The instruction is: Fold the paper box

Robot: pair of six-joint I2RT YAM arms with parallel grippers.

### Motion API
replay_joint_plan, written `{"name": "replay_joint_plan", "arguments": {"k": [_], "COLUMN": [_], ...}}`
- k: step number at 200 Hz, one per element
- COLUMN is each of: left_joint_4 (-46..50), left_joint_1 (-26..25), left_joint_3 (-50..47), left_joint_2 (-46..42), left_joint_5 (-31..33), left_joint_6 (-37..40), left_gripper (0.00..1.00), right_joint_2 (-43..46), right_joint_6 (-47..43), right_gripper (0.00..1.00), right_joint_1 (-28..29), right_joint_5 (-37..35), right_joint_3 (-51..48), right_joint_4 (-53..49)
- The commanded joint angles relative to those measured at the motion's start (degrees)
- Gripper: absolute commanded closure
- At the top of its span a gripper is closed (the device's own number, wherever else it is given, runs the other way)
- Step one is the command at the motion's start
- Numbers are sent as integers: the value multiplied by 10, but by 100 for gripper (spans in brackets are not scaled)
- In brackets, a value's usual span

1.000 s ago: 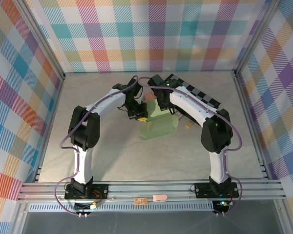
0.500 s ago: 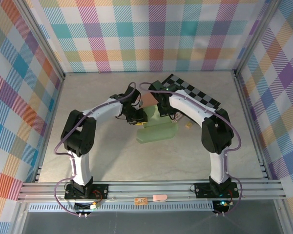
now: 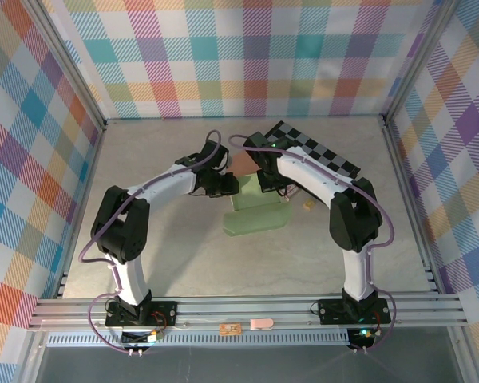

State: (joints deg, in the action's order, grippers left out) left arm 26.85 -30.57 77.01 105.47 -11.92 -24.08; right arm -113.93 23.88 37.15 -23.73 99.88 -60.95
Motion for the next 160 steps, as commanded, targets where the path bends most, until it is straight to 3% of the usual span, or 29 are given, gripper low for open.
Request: {"name": "replay_joint_plan", "arguments": {"k": [1,20,43,77,117,137,160], "left_joint_4": [10,32,62,73,71,44,33], "left_joint_1": [-17,-36,-59,-77,-79,-77,-76], "left_joint_3": [9,18,16,17,28,15,7], "left_joint_2": [7,13,11,5,-23,-47,-60], "left_joint_5": [56,109,188,218,210,171,128], "left_joint_6": [8,-3,-37,-60,-66,-62,-60], "left_gripper": [87,100,100,100,62,54,51], "right_joint_2": [0,0,1,3,5,6,5], "right_joint_6": [16,18,22,24,25,24,25], "right_gripper": [100,100,100,100,100,100,100], "right_joint_1": [1,2,2,5,6,6,6], "right_joint_5": [10,10,6,-2,-3,-4,-2], "right_joint_3": [16,14,12,14,9,9,11], "right_joint_4": [-14,-15,-16,-16,-13,-12,-13]}}
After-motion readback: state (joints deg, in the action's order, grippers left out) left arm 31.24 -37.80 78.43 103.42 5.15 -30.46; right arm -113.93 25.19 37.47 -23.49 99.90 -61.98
